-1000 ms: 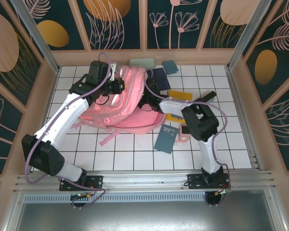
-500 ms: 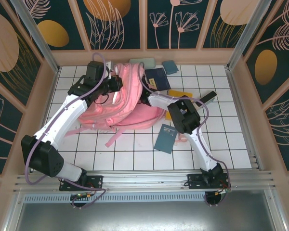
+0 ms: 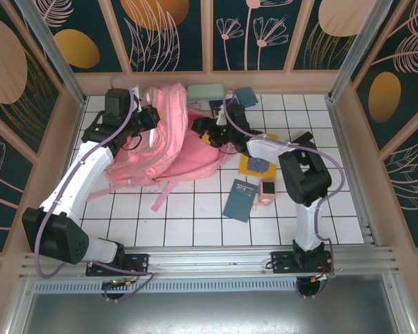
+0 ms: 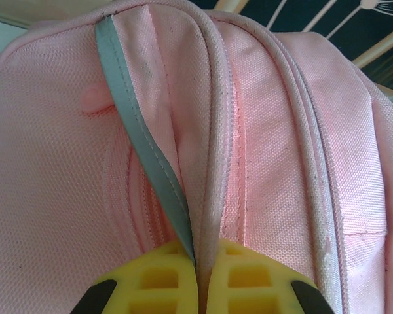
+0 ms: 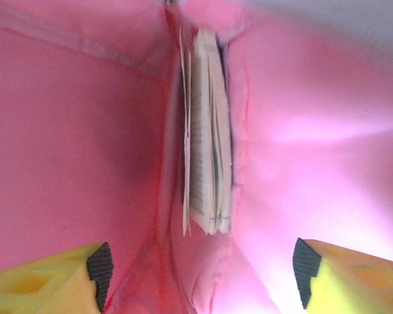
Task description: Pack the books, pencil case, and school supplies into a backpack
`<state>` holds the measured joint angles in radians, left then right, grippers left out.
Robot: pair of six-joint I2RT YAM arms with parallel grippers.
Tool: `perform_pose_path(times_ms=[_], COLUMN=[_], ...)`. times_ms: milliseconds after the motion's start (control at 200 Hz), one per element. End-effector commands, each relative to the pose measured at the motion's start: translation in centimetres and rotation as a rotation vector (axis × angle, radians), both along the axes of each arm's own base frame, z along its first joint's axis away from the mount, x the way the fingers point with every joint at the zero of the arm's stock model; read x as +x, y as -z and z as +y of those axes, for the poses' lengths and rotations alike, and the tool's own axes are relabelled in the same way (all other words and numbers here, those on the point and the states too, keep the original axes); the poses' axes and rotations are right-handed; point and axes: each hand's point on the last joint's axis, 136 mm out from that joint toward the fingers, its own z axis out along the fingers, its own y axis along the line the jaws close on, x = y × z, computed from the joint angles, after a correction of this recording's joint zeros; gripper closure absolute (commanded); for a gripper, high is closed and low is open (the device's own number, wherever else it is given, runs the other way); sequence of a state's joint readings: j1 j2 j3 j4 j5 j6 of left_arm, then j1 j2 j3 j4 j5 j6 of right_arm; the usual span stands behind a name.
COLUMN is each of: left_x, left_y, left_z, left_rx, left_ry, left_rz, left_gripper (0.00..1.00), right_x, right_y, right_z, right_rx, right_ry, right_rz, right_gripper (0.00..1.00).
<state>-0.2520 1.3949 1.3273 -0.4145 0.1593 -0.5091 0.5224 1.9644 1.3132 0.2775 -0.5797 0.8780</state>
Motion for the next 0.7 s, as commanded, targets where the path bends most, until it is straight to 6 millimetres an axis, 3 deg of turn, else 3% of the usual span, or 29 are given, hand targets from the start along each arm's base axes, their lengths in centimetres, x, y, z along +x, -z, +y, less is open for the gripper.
perform_pose_path(times_ms=[0,145,345,470,651,696], left_x=[-0.2,-1.5,-1.9,-1.8,-2.7,-2.9], left_y=[-2.7,-0.7,3.7,7.3,10.8,11.6], left_z=[3.8,5.9,3.5,1.8,0.5,0.1], left_rx=[0.075,0.11,0.04,-0.011,-0.036,-0.035], left_ry=[-0.13,-0.198,-0.087,-0.017,0.032,0.044], left_rz=[-0.116,-0.085,0.016,0.122,0.187,0.201], left_gripper=[1.0,1.0,1.0,1.0,1.0,1.0], right_x=[0.5,1.2,-0.8,-2.7,-4.6,-4.8], right_y=[-1.7,-0.6,1.1,2.6,5.4,6.1], right_z=[-4.8,-11.8,-19.9,-23.3,-26.3,-26.3], right_rx=[-0.102,-0.419,-0.665,-0.729,-0.698,-0.656], right_ry=[0.09,0.352,0.549,0.566,0.564,0.542], right_rz=[-0.076,-0.068,-0.006,0.076,0.181,0.205], right_gripper=[0.29,0.3,0.29,0.27,0.26,0.26])
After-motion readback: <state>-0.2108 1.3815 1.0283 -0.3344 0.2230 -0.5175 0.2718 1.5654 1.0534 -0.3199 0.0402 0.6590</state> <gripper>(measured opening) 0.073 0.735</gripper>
